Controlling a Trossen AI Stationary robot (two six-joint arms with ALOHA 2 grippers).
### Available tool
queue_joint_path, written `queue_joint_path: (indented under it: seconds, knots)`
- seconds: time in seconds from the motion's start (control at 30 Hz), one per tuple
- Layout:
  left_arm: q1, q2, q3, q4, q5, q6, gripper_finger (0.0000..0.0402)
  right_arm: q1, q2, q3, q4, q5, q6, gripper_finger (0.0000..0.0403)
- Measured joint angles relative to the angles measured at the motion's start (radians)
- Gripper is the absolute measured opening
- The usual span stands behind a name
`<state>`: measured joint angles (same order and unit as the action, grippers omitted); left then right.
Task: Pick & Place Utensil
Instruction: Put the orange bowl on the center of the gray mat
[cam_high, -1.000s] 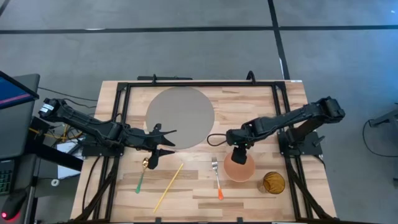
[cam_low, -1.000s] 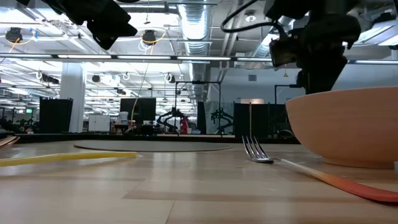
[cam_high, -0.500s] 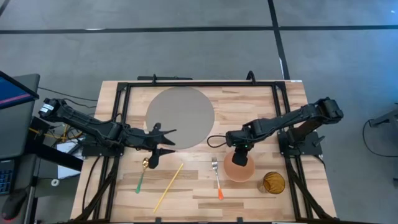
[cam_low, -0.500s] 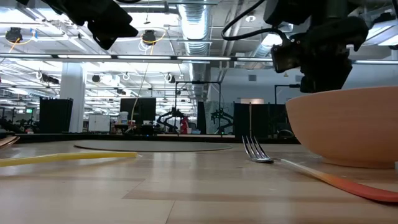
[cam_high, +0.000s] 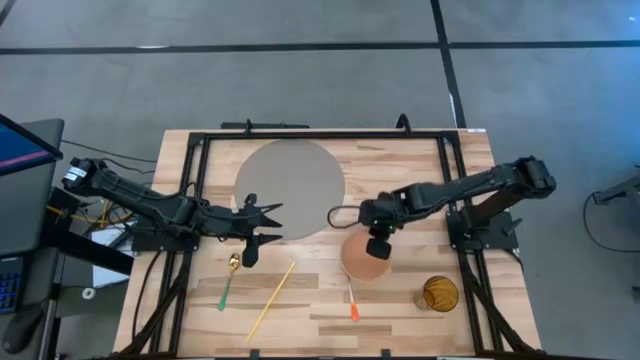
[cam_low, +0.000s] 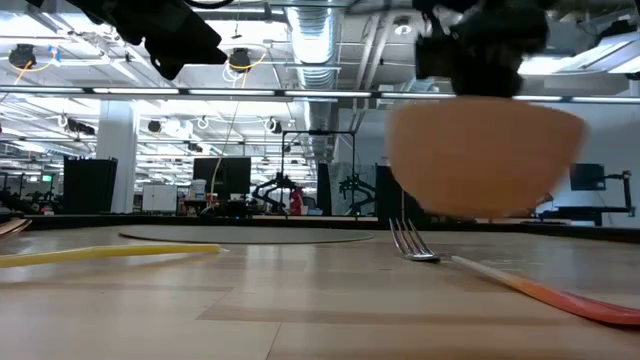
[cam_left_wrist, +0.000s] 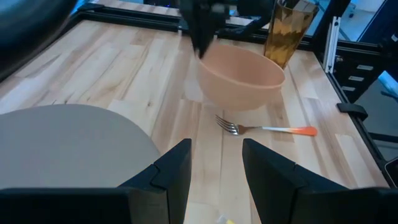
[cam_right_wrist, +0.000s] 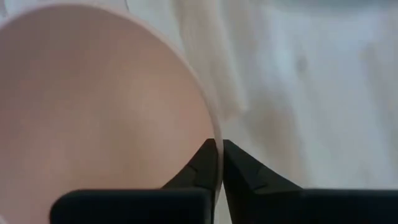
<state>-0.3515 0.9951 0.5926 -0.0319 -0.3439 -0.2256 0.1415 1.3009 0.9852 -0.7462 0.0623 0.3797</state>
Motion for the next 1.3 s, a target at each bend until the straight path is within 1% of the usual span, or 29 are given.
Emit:
queue_joint_path:
  seconds: [0.07, 0.13, 0.2, 0.3, 0.4, 0.47, 0.57, 0.63, 0.7, 0.8, 0.87, 0.97, 1.1, 1.3]
  knots:
    - [0.0, 0.0, 0.0, 0.0, 0.0, 0.0, 0.0145, -0.023, -0.006, 0.042, 0.02, 0.045, -0.031, 0.0011]
    - [0.0, 0.0, 0.0, 0.0, 0.0, 0.0, 0.0145, -0.054, -0.005, 0.081, 0.111, 0.074, -0.052, 0.0008]
    - [0.0, 0.0, 0.0, 0.0, 0.0, 0.001, 0.0145, -0.083, -0.005, 0.107, 0.254, 0.078, -0.113, 0.0007]
    - [0.0, 0.0, 0.0, 0.001, 0.0, 0.009, 0.0145, -0.12, -0.002, 0.106, 0.526, 0.074, -0.22, 0.0009]
    - [0.0, -0.002, -0.001, 0.001, -0.016, 0.009, 0.0145, -0.167, 0.0, 0.108, 0.724, 0.084, -0.2, 0.0014]
    - [0.0, -0.008, -0.001, 0.003, -0.031, 0.009, 0.0145, -0.197, 0.002, 0.106, 0.748, 0.072, -0.168, 0.0015]
    - [0.001, -0.033, -0.001, 0.004, -0.072, 0.013, 0.0145, -0.241, -0.001, 0.106, 0.73, 0.093, -0.125, 0.0011]
    - [0.001, -0.061, -0.001, 0.003, -0.116, 0.05, 0.0145, -0.26, 0.025, 0.107, 0.699, 0.125, -0.075, 0.0007]
    - [0.001, -0.097, -0.001, 0.003, -0.171, 0.102, 0.0145, -0.271, 0.052, 0.107, 0.698, 0.12, -0.059, 0.0005]
    - [0.007, -0.147, -0.001, 0.002, -0.239, 0.165, 0.0145, -0.28, 0.137, 0.109, 0.704, 0.107, -0.05, 0.0005]
    - [0.021, -0.173, -0.001, 0.003, -0.256, 0.182, 0.0145, -0.294, 0.192, 0.138, 0.671, 0.091, -0.027, 0.0007]
    - [0.052, -0.195, -0.001, 0.002, -0.257, 0.215, 0.0145, -0.327, 0.287, 0.218, 0.548, 0.058, 0.003, 0.0008]
    - [0.097, -0.202, -0.001, 0.001, -0.256, 0.253, 0.0145, -0.382, 0.421, 0.36, 0.353, 0.012, 0.003, 0.0007]
    - [0.166, -0.201, -0.001, -0.005, -0.256, 0.256, 0.0145, -0.454, 0.566, 0.614, 0.144, 0.009, -0.098, 0.001]
